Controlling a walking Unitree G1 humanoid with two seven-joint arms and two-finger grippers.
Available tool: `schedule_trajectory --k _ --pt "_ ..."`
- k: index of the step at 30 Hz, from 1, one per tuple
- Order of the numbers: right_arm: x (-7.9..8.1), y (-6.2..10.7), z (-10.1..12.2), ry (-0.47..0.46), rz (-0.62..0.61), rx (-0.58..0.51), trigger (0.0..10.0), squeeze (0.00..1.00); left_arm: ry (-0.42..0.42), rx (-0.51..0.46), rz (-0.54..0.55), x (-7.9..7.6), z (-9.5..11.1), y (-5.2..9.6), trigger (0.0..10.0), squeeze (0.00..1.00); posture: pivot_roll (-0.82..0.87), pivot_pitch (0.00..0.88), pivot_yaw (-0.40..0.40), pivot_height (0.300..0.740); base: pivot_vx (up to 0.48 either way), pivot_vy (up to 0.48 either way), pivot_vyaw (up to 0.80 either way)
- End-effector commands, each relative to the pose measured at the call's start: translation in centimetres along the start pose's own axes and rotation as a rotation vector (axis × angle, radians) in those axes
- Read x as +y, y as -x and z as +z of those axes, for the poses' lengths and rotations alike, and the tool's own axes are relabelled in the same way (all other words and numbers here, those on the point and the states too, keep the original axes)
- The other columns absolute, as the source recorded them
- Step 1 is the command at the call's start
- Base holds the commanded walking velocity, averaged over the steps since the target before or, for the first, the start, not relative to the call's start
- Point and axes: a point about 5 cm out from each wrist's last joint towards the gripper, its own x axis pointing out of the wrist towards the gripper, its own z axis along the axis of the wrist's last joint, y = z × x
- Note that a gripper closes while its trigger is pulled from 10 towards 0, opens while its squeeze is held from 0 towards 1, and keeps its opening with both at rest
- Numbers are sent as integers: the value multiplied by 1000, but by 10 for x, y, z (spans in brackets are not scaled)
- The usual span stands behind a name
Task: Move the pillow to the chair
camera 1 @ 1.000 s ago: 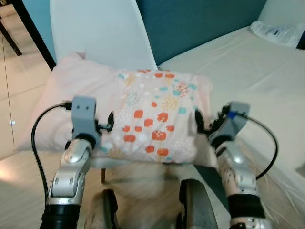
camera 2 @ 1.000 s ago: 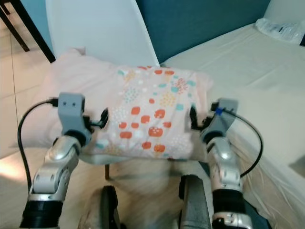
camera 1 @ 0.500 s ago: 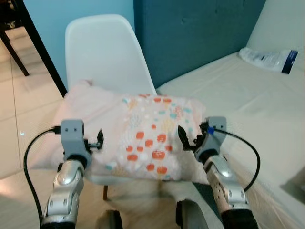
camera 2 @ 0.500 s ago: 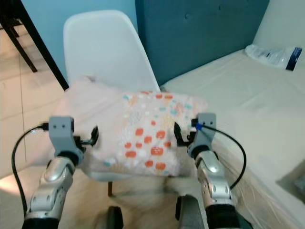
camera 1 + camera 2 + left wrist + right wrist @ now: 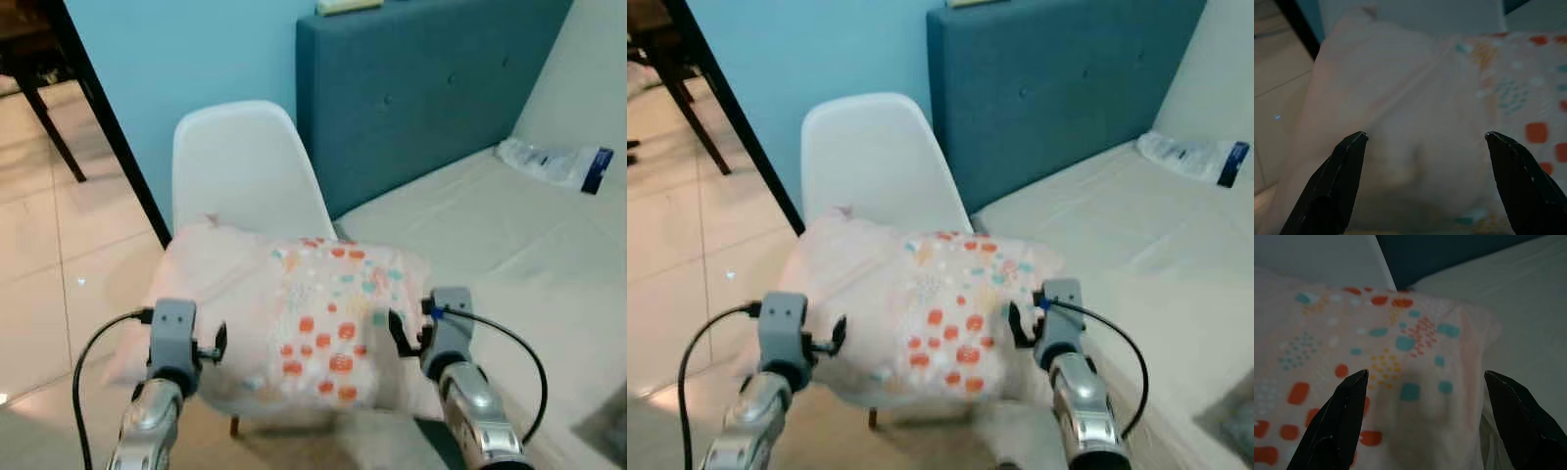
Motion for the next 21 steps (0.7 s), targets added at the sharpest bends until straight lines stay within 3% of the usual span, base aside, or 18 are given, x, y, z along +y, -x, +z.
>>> schedule_trajectory --k 1,9,14,21 --pt "1 5 -9 4 -4 22 10000 0 8 28 -13 -3 -10 6 10000 0 -45 69 29 740 0 0 0" --pt "-14 21 -45 60 -93 153 10000 0 50 95 -18 -6 -34 21 10000 0 -46 66 24 740 0 0 0" --pt "-10 29 -50 50 -78 155 10000 0 54 107 -3 -5 -37 27 10000 0 -49 69 23 740 0 0 0" --pt "-11 28 -49 56 -85 150 10000 0 54 104 -4 -8 -36 26 10000 0 -50 74 21 740 0 0 0"
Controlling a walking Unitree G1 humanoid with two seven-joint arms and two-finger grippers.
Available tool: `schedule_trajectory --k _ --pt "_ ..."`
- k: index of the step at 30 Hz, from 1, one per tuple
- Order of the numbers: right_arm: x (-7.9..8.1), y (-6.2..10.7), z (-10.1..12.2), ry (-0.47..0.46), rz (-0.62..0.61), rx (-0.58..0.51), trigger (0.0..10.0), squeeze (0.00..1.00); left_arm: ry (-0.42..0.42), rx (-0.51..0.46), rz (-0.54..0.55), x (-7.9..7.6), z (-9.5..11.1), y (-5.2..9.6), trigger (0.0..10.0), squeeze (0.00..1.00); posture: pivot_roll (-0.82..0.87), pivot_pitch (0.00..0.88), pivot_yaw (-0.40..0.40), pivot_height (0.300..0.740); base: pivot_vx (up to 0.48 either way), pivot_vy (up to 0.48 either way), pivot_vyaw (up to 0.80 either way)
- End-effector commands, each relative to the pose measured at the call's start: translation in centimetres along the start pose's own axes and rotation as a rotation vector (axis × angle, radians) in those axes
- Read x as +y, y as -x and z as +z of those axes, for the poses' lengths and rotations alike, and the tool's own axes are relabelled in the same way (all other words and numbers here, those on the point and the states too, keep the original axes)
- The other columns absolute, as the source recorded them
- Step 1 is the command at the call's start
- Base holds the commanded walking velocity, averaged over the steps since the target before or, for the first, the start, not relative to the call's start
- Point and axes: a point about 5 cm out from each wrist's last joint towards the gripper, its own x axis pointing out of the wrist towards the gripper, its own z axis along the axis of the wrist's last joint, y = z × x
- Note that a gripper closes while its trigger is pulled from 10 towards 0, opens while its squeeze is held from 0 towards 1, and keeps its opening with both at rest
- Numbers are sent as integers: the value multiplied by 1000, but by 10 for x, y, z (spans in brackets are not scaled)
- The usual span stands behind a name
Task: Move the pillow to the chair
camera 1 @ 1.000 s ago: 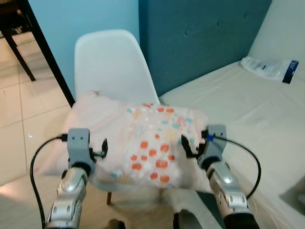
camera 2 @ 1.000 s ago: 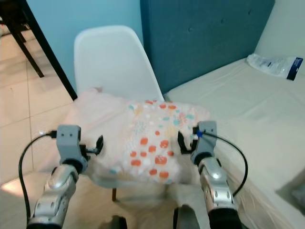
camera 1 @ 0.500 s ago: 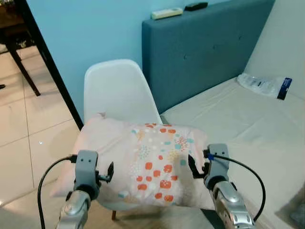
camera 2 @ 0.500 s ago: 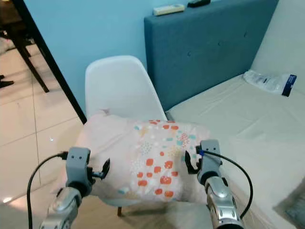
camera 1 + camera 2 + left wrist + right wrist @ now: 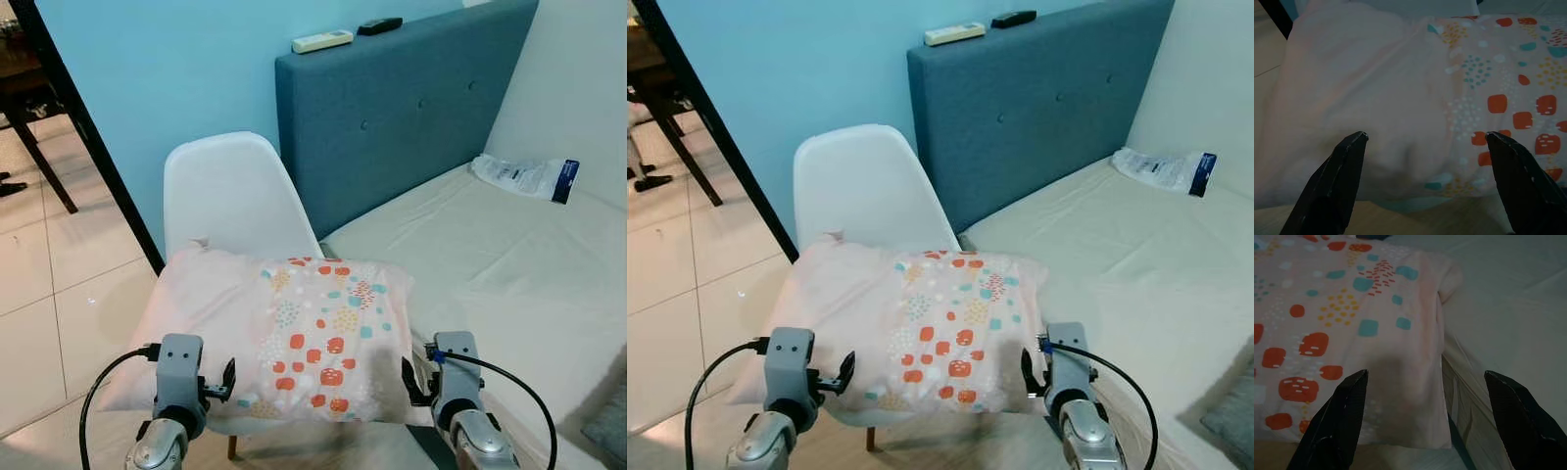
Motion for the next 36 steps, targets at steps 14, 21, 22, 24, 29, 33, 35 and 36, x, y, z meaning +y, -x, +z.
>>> schedule_trajectory --k 14,21,22,24,29,33,35,36 --pt "0 -1 -3 -11 9 14 10000 0 14 12 -13 -6 -2 0 10000 0 -55 87 19 740 0 0 -505" --pt "-2 -1 -4 -29 -2 24 10000 0 17 17 -19 -8 -2 -2 10000 0 -60 91 21 740 0 0 -770" --pt "-3 -2 -4 -30 -3 27 10000 0 19 19 -21 -8 -2 -2 10000 0 -61 91 20 740 0 0 -769" --pt "-3 -2 -4 -31 -4 28 10000 0 20 20 -22 -8 -2 -3 10000 0 -62 89 20 740 0 0 -769" --pt "-3 -2 -4 -28 -1 28 10000 0 21 23 -27 -9 -3 -4 10000 0 -64 82 18 740 0 0 -769" --pt "-3 -2 -4 -26 1 30 10000 0 21 24 -28 -9 -3 -4 10000 0 -64 78 16 740 0 0 -769" --pt "-3 -2 -5 -25 2 34 10000 0 21 25 -30 -10 -4 -3 10000 0 -64 76 16 740 0 0 -769" --pt "-3 -2 -5 -25 2 34 10000 0 21 25 -30 -10 -4 -3 10000 0 -64 76 16 740 0 0 -769"
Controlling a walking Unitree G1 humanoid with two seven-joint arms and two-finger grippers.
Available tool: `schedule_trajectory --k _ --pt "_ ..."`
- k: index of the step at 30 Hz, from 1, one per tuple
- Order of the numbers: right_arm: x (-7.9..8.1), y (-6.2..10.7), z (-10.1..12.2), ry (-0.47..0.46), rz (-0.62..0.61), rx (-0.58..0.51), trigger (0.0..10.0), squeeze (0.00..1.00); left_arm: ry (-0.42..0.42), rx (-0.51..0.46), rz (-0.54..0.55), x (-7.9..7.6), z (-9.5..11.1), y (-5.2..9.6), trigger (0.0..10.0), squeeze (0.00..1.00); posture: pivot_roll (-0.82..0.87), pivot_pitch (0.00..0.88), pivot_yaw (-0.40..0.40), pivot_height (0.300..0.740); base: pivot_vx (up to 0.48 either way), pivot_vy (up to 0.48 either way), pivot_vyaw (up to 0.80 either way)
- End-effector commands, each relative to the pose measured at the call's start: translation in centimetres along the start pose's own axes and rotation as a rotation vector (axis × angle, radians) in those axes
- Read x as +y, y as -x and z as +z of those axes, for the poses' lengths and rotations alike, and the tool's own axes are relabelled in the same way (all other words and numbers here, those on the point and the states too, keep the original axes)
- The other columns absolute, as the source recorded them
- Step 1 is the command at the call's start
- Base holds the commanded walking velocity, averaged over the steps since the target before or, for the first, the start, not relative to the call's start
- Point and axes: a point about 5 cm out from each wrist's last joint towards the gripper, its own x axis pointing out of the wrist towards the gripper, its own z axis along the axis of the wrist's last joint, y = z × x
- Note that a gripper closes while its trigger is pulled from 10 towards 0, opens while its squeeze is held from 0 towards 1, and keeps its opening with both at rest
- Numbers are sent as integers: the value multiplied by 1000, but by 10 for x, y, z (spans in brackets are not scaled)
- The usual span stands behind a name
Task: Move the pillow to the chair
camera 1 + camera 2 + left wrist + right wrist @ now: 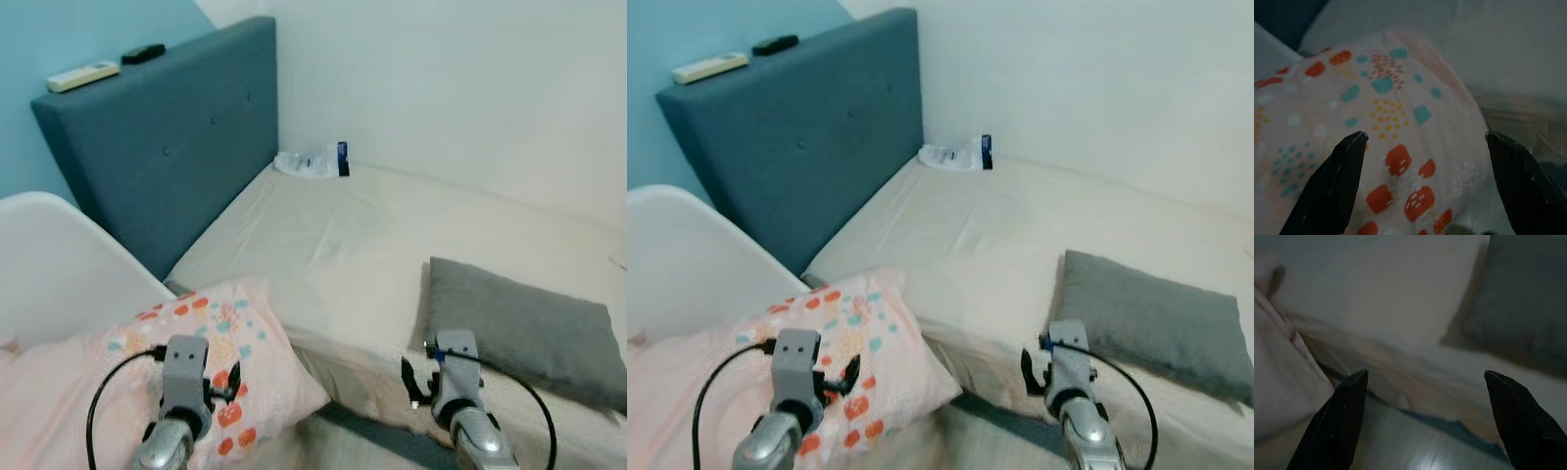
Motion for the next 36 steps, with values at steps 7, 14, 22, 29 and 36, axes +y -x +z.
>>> schedule_trajectory --k 7,14,22,29,36 --pt "-5 3 -7 -4 -8 24 10000 0 14 10 -19 -5 -4 1 10000 0 -68 76 14 740 0 0 -769" --pt "-5 4 -8 -12 -11 26 10000 0 12 10 -26 -5 -4 1 10000 0 -71 88 19 740 0 0 -769" --pt "-8 6 -12 -28 -26 41 10000 0 -21 37 10 -1 -11 3 10000 0 -66 88 17 740 0 0 -769" --pt "-12 15 -24 -12 -30 71 10000 0 -68 106 40 6 -25 13 10000 0 -62 93 17 740 0 0 -683" --pt "-9 25 -26 -23 -12 47 10000 0 -81 129 55 9 -29 22 10000 0 -57 97 21 740 0 0 0"
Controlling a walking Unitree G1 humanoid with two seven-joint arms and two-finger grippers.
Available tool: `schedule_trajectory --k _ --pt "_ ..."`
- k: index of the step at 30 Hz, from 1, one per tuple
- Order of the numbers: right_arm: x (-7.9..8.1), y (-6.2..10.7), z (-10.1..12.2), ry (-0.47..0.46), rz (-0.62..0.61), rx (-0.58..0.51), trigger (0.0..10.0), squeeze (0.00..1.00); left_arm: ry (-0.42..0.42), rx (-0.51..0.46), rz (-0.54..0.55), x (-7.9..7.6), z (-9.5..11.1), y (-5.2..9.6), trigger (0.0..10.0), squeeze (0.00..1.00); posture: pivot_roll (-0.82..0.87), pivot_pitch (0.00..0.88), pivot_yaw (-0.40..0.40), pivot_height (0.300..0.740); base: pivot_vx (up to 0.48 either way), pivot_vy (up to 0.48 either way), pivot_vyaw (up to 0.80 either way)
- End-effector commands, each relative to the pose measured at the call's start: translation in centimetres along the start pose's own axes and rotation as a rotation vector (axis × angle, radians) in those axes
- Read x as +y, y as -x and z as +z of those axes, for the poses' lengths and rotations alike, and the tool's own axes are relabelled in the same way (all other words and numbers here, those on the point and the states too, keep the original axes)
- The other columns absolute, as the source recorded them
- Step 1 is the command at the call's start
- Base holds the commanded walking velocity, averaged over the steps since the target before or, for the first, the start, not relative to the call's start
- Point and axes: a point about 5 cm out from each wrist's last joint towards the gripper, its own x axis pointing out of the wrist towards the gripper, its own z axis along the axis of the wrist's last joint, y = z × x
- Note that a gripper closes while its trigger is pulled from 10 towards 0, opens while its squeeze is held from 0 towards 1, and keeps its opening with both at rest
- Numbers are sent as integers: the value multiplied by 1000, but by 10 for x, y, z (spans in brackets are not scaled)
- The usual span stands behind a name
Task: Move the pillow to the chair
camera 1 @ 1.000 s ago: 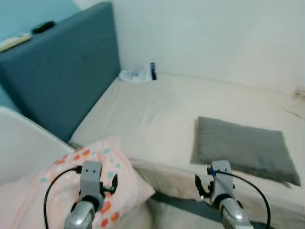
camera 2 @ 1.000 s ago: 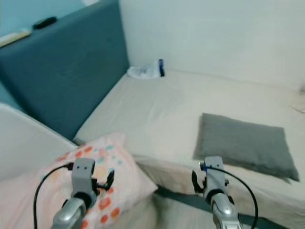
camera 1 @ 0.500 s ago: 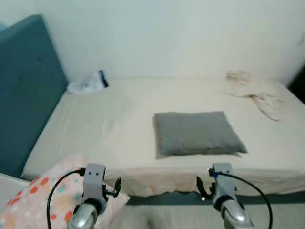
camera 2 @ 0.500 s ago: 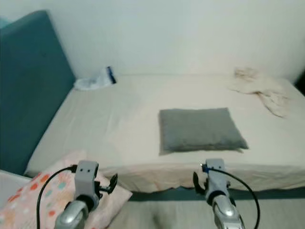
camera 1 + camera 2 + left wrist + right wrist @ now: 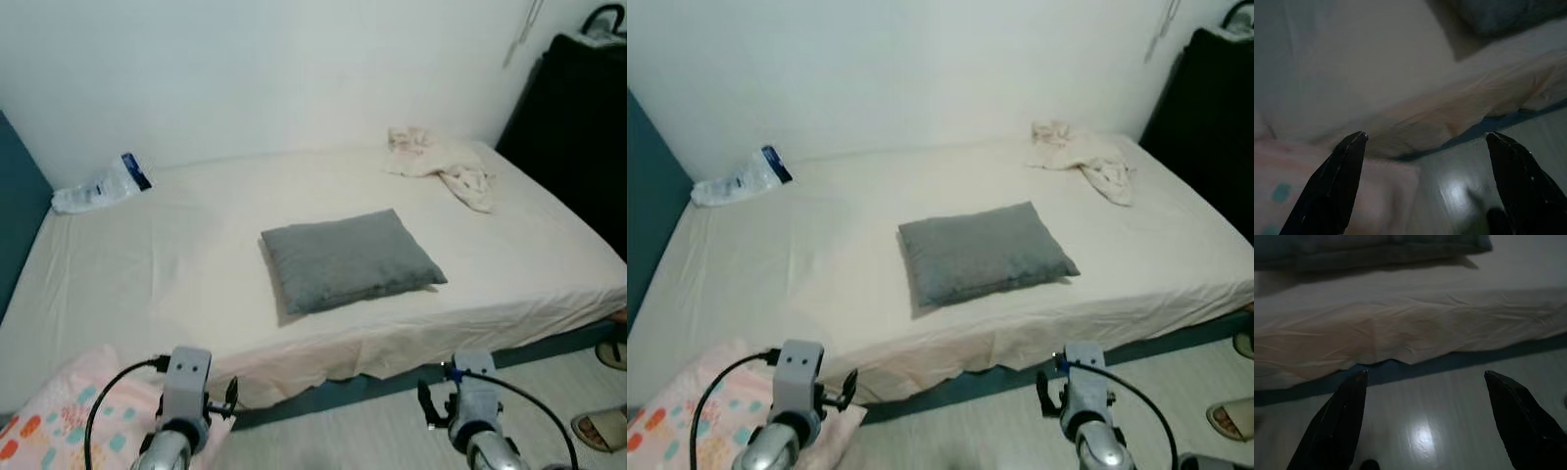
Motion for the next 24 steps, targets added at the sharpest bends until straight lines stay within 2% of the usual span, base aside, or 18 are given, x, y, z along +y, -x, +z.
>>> schedule_trajectory --k 1,9,24 --pt "5 5 -5 -21 18 4 10000 0 -15 38 15 5 -7 4 10000 0 -57 101 22 740 0 0 0" --pt "6 7 -5 -52 11 -11 10000 0 -29 38 14 6 -6 4 10000 0 -55 105 26 740 0 0 0" --pt "7 9 -2 -47 15 -20 10000 0 -44 45 -8 3 -5 5 10000 0 -57 115 28 740 0 -333 0"
